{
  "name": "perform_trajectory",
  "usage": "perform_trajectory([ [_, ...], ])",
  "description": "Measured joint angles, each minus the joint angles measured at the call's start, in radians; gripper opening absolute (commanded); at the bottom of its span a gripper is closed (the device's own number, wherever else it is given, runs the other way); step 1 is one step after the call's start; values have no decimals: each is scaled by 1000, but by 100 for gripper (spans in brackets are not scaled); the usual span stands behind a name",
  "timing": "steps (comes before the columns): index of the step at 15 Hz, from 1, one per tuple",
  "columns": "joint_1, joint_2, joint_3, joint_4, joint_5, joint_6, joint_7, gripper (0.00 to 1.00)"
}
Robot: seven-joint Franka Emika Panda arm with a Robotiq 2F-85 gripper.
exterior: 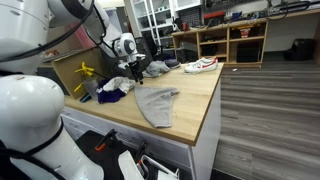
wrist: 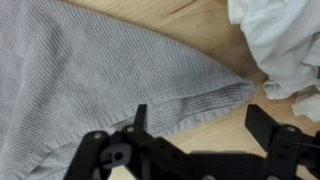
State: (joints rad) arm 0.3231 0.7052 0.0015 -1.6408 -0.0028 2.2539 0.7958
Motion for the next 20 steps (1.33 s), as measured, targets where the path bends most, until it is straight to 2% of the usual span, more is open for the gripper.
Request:
perform_trajectory([
  [10,0,95,14,104,8,-56,58,100],
  [11,1,107,17,116,10,-56,59,75],
  [12,3,117,19,127,12,-56,59,74],
  [13,5,126,20,137,12,-56,59,68],
  [16,9,143,20,161,16,-59,59,42],
  [20,10,145,20,182,27,-80,59,14],
])
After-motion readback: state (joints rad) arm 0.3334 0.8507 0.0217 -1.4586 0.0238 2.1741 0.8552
